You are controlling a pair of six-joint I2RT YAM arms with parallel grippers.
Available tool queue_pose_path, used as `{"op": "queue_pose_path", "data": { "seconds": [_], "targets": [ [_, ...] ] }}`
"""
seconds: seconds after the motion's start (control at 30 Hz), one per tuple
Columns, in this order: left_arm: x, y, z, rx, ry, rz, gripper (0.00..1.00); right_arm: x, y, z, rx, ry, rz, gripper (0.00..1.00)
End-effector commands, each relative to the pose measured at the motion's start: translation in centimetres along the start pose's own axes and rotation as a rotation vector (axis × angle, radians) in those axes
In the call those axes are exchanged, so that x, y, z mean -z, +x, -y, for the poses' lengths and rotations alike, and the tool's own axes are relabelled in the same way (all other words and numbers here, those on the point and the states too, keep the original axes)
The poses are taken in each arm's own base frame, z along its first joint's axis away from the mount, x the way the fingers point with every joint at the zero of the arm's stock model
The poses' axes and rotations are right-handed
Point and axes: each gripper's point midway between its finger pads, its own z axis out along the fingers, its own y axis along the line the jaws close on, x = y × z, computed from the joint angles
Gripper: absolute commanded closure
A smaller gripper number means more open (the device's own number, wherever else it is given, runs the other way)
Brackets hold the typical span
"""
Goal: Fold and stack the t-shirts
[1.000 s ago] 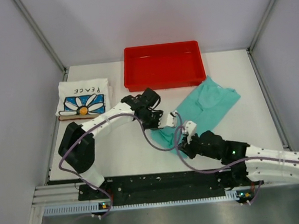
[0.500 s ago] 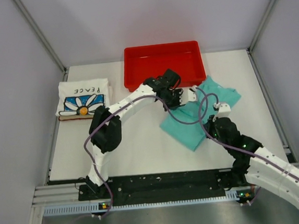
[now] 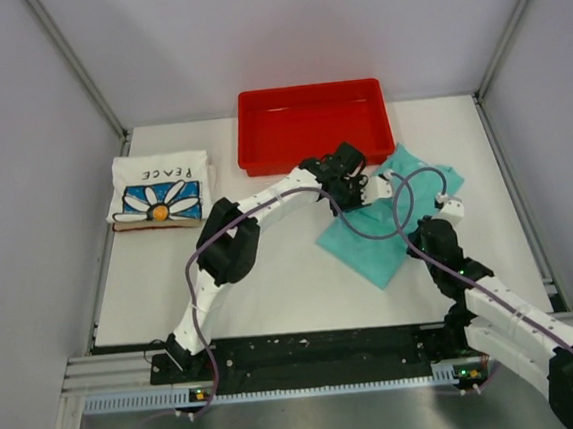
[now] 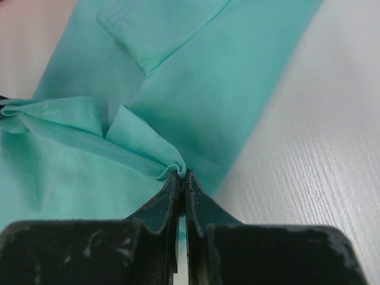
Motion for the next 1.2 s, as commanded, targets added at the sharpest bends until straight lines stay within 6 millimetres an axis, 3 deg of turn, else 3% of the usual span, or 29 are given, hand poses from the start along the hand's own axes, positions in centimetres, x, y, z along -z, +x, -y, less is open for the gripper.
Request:
{"op": "queue_pose_path", "data": {
  "seconds": [0.0,0.2,0.33,0.4,0.5,0.57,0.63,0.7,0.77,0.87,0.93,1.03,1.17],
  "targets": [
    [-0.1,-1.7,-2.2,-0.014,-0.099,0.028,1.00,-0.8,-2.2,-0.7,-0.044,-0.016,0.066,1.00],
    [-0.6,-1.9,-4.2,-0.012,-0.215,0.015,0.90,-1.7,-1.9,1.4,-0.167,0.044,0.066,1.00],
    [0.3,-3.1,-7.4,0.008,-0.391,0.039,0.64,-2.2,-2.0,2.0,-0.203,0.055,0.074,1.00],
    [1.4,-3.7,-9.5,0.018,-0.494,0.042,0.49,-2.5,-2.3,3.0,-0.242,0.111,0.067,0.78],
    [3.9,-4.9,-13.0,0.015,-0.652,0.034,0.34,-2.9,-2.5,4.0,-0.288,0.139,0.040,0.73],
    [5.0,-5.0,-14.0,0.026,-0.683,0.025,0.32,-2.6,-3.7,4.1,-0.294,0.143,0.049,0.66],
    [5.7,-5.1,-12.7,0.043,-0.586,0.043,0.33,-1.8,-5.7,3.2,-0.231,0.099,0.081,0.59],
    [6.1,-5.2,-7.9,0.016,-0.332,0.100,0.38,-0.6,-7.6,1.0,-0.116,-0.022,0.092,0.54],
    [8.1,-5.4,-2.8,-0.089,-0.147,0.167,0.42,1.2,-9.0,-2.2,0.043,-0.204,0.080,0.49],
    [10.3,-4.0,3.3,-0.326,-0.005,0.266,0.41,4.1,-9.8,-5.2,0.310,-0.405,0.081,0.44],
    [9.4,-1.5,6.5,-0.441,0.074,0.273,0.37,6.0,-10.7,-6.1,0.515,-0.489,0.145,0.42],
    [7.4,1.0,8.3,-0.541,0.164,0.237,0.35,6.8,-9.0,-5.5,0.815,-0.545,0.118,0.41],
    [4.9,2.1,7.7,-0.550,0.145,0.188,0.33,6.7,-5.0,-4.3,1.044,-0.547,0.011,0.41]
  ]
}}
